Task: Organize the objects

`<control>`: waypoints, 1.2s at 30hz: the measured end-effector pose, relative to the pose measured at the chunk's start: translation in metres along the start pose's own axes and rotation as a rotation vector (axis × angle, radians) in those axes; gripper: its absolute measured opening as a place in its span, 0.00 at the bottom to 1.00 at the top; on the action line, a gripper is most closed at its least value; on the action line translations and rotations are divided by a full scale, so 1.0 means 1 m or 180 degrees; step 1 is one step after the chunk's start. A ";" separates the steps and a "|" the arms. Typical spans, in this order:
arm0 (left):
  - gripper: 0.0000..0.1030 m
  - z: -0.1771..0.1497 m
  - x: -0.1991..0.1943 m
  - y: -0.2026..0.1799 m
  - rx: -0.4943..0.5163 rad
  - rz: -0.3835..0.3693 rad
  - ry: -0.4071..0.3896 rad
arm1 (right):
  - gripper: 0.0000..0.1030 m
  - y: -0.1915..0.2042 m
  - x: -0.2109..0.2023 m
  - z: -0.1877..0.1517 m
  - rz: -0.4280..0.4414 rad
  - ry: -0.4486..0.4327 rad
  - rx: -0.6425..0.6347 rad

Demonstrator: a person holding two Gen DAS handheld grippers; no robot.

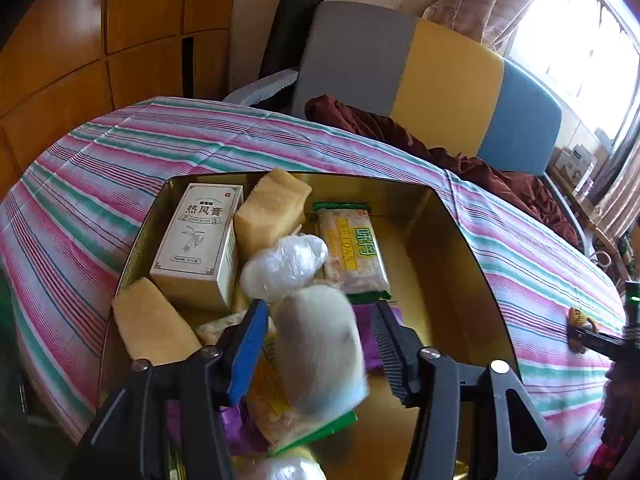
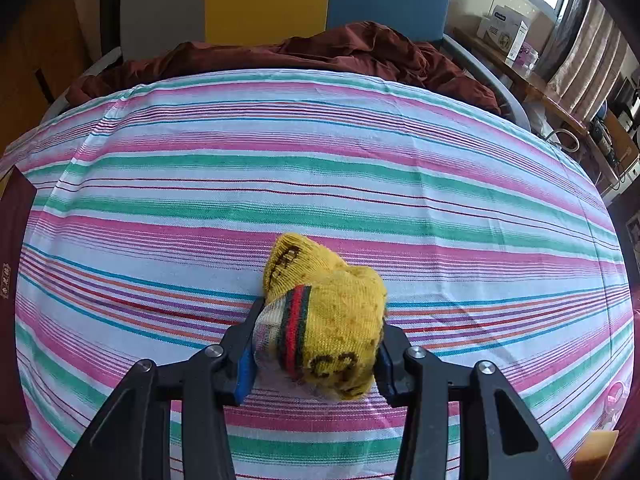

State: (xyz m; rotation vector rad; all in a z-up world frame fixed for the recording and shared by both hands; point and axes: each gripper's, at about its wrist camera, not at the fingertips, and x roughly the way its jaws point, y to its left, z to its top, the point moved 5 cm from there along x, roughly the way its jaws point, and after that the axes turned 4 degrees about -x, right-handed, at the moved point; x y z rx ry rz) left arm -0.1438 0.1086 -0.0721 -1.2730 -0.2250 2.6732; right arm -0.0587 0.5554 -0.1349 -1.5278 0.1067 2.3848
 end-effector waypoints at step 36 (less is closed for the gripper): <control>1.00 -0.043 -0.106 0.043 0.0062 0.0500 -0.0523 | 0.43 0.289 -0.139 -0.032 0.1466 -0.0638 -0.1213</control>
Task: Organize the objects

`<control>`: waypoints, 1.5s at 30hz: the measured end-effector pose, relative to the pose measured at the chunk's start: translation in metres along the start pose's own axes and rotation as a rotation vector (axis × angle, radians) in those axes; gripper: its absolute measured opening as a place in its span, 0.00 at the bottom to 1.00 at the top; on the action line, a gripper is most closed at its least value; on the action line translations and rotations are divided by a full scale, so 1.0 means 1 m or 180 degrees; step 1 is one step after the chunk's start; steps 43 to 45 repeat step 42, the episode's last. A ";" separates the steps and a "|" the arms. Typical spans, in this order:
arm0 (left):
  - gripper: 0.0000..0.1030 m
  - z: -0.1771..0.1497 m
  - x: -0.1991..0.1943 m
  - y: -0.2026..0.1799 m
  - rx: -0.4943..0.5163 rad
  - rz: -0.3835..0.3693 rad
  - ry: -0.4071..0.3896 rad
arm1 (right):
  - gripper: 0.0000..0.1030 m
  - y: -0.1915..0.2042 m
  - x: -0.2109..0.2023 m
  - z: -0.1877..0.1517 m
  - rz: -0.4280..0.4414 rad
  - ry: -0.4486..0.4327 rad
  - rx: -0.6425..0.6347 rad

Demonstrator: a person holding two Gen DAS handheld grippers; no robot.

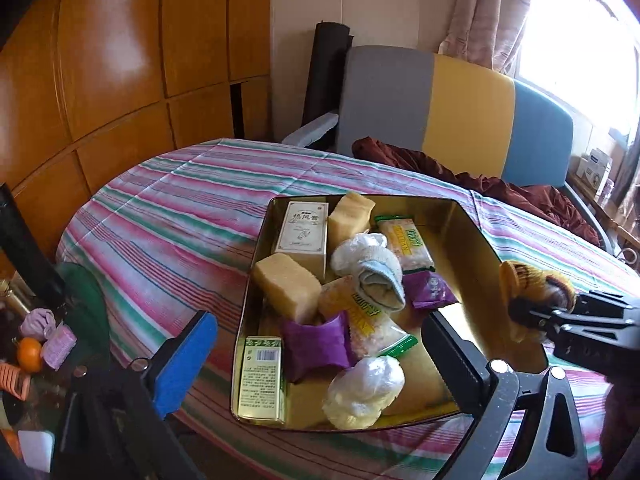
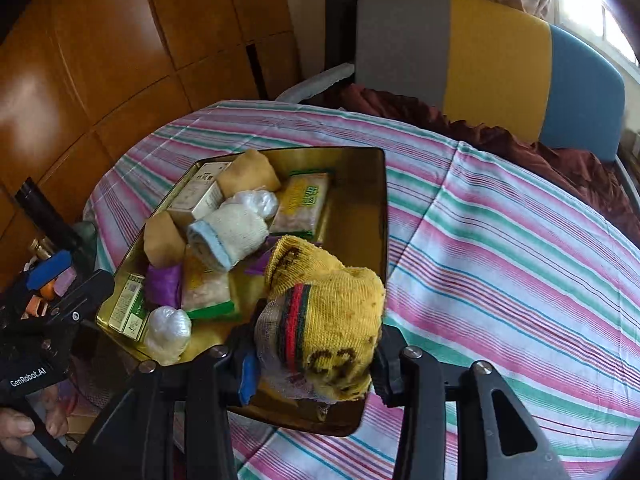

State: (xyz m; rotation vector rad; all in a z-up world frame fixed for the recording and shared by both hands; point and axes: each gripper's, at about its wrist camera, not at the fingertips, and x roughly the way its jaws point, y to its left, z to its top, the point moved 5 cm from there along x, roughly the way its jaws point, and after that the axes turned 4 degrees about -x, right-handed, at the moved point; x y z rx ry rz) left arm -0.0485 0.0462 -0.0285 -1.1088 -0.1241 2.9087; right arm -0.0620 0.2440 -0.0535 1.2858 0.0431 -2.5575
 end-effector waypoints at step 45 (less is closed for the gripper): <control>0.98 -0.016 -0.023 0.022 -0.0223 0.0100 -0.0117 | 0.62 0.037 -0.046 -0.001 -0.0692 -0.0652 0.0112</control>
